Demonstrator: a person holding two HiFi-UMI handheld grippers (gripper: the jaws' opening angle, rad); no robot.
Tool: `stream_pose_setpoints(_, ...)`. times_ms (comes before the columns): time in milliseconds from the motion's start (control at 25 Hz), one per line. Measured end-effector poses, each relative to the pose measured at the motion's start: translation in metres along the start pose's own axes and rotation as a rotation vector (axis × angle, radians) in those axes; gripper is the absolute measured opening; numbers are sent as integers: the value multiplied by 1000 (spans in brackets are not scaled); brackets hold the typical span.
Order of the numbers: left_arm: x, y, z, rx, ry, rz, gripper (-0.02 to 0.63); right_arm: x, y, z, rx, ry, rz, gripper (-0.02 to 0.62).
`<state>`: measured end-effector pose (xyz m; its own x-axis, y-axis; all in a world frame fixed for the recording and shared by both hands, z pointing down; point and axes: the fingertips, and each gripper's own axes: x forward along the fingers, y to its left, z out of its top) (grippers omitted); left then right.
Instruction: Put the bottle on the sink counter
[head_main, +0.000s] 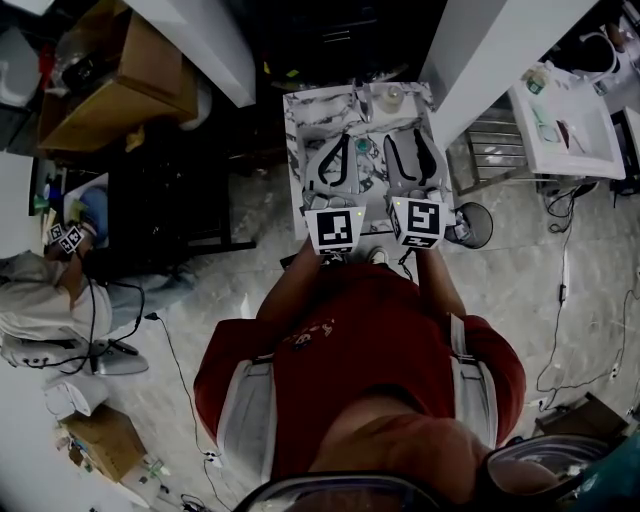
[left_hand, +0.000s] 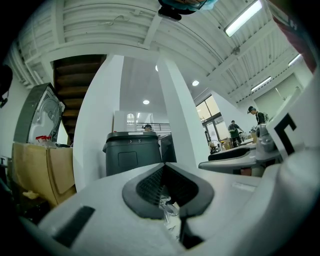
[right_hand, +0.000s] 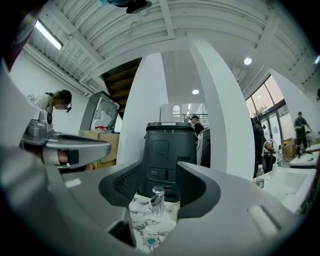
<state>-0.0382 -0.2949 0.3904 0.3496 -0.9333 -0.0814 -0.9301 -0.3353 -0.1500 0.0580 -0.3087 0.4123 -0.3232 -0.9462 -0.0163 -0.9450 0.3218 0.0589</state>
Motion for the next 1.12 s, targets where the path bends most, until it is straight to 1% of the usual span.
stream_pose_setpoints(160,-1,0,-1,-1,2,2,3,-1,1,-2,-6,12,2,202)
stream_pose_setpoints(440,0,-3,0,-4,-6,2,3,-4,-2,-6,-20,29,-7,158)
stream_pose_setpoints(600,0,-5,0,0,-6,0,3,-6,-4,-5,-26,15,-8,144)
stream_pose_setpoints(680,0,-7,0,0,-7,0,3,-7,-6,-9,-35,28,-13,99)
stream_pose_setpoints(840,-1,-8,1,1,-7,-5,3,-10,-8,-19,-41,80,-26,77)
stream_pose_setpoints(880,-1,-8,1,-1,-7,-6,3,-10,-8,-17,-43,71,-29,53)
stream_pose_setpoints(1000,1,-6,-1,-11,-10,3,3,-8,-5,-9,-61,42,-17,18)
stream_pose_setpoints(1120,2,-8,1,-17,-14,4,3,-11,-6,-8,-64,49,-9,6)
